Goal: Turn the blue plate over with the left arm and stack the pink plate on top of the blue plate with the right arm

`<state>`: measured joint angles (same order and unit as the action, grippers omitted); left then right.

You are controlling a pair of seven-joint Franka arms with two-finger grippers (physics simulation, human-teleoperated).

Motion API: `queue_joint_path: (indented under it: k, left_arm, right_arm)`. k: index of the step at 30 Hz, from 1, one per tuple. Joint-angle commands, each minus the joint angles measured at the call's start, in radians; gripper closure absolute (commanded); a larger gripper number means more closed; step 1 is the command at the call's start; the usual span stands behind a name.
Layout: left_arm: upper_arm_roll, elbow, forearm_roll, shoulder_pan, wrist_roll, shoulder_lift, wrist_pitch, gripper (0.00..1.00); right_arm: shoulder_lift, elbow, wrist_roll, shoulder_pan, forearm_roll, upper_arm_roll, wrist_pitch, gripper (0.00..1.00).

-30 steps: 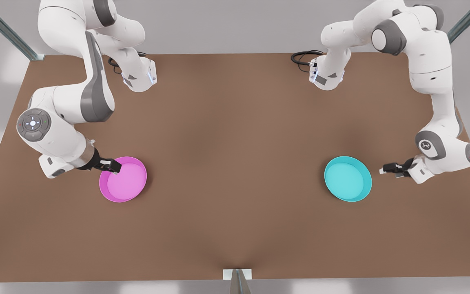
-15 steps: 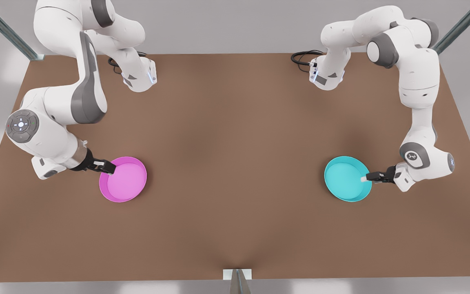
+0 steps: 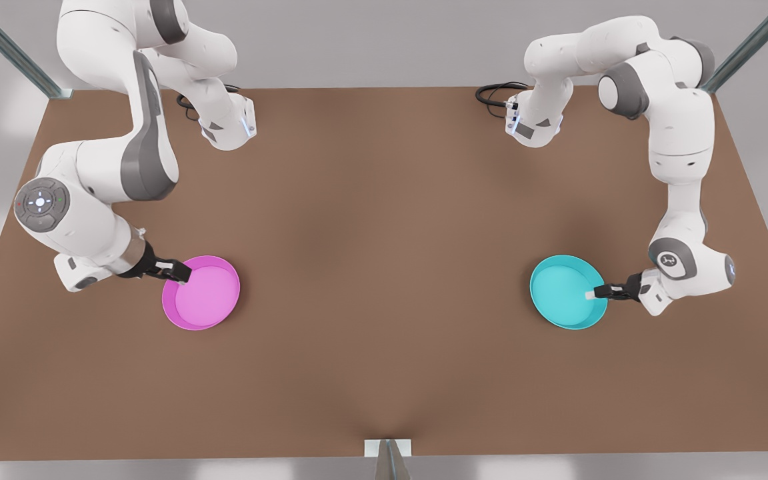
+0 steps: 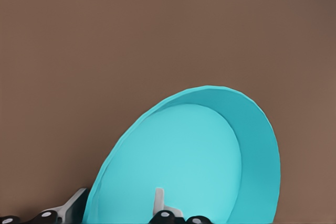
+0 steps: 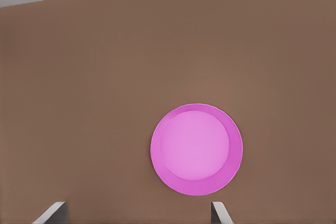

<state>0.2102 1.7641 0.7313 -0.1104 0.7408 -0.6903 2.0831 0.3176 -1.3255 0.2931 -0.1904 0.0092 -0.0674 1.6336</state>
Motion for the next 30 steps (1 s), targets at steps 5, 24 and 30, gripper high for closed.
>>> queue_joint_path:
  k: [5,24,30]
  left_arm:
    - [0.000,0.000,-0.003,-0.002,0.002,-0.006,0.000,0.37]
    - [0.002,-0.002,-0.006,-0.002,0.005,-0.014,-0.003,0.64]
    - [0.002,-0.002,-0.006,0.000,0.005,-0.014,-0.003,0.66]
  right_arm:
    - [0.000,0.000,-0.034,0.005,0.000,0.000,0.000,0.00]
    - [0.000,0.000,-0.048,0.000,0.000,0.000,0.005,0.00]
    - [0.001,-0.006,-0.042,-0.003,-0.011,0.000,0.003,0.00]
